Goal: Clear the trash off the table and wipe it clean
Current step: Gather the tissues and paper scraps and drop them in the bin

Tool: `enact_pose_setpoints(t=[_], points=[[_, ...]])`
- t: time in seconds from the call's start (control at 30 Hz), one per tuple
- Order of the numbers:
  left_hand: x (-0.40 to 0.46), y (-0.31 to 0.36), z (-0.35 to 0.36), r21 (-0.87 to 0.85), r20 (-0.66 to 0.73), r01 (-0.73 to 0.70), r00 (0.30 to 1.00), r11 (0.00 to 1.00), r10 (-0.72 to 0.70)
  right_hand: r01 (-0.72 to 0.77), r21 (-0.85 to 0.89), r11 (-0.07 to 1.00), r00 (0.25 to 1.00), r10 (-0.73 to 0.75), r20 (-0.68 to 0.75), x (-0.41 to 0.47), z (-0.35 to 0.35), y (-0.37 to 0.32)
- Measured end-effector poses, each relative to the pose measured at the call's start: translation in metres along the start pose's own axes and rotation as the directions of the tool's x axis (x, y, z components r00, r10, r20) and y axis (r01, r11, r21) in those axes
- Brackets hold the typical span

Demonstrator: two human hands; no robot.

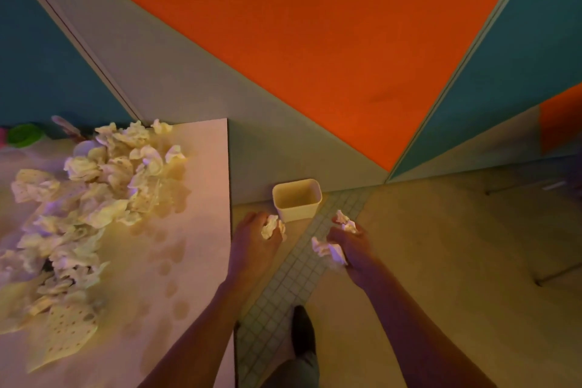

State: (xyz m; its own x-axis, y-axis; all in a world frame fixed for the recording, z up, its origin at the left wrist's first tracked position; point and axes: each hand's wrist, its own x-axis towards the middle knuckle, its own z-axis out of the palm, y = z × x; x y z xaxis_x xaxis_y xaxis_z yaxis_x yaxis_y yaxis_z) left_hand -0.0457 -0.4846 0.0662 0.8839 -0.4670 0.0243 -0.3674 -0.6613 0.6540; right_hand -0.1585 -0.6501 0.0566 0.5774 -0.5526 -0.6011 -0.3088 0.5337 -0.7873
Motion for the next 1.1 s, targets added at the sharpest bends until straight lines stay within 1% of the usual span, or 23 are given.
enact_pose_setpoints(t=[0.13,0.3,0.4,0.57,0.67,0.73,0.83,0.9,1.0,1.1], points=[[0.034,0.003,0.018,0.005,0.02,-0.029,0.999,1.0,0.029,-0.079,0.018,0.997,0.995,0.08,-0.057,0.036,-0.006,-0.012],[0.062,0.007,0.03,0.052,0.105,-0.019,0.994,0.998,0.014,-0.141,-0.013,0.99,0.984,0.139,-0.109,0.073,-0.005,-0.028],[0.078,0.009,0.035,0.07,0.119,0.01,0.993,0.998,-0.018,-0.16,-0.039,0.986,0.982,0.155,-0.113,0.096,-0.002,-0.035],[0.107,0.015,0.042,0.083,0.12,0.085,0.988,0.993,-0.095,-0.181,-0.076,0.98,0.981,0.175,-0.09,0.134,0.007,-0.053],[0.128,0.017,0.047,0.076,0.093,0.114,0.988,0.991,-0.121,-0.203,-0.077,0.976,0.977,0.197,-0.083,0.162,0.009,-0.063],[0.142,0.018,0.051,0.076,0.065,0.135,0.988,0.988,-0.14,-0.214,-0.048,0.976,0.975,0.211,-0.065,0.182,0.01,-0.068],[0.165,0.023,0.057,0.114,0.07,0.156,0.984,0.981,-0.165,-0.27,0.027,0.962,0.963,0.27,0.006,0.212,0.013,-0.081],[0.181,0.025,0.063,0.124,0.061,0.166,0.983,0.978,-0.174,-0.279,-0.007,0.96,0.96,0.279,-0.004,0.227,0.015,-0.092],[0.202,0.033,0.072,0.134,0.026,0.217,0.975,0.967,-0.222,-0.252,-0.141,0.957,0.968,0.25,-0.031,0.248,0.016,-0.104],[0.22,0.037,0.082,0.136,-0.002,0.235,0.972,0.962,-0.237,-0.279,-0.19,0.941,0.96,0.281,-0.02,0.268,0.019,-0.113]])
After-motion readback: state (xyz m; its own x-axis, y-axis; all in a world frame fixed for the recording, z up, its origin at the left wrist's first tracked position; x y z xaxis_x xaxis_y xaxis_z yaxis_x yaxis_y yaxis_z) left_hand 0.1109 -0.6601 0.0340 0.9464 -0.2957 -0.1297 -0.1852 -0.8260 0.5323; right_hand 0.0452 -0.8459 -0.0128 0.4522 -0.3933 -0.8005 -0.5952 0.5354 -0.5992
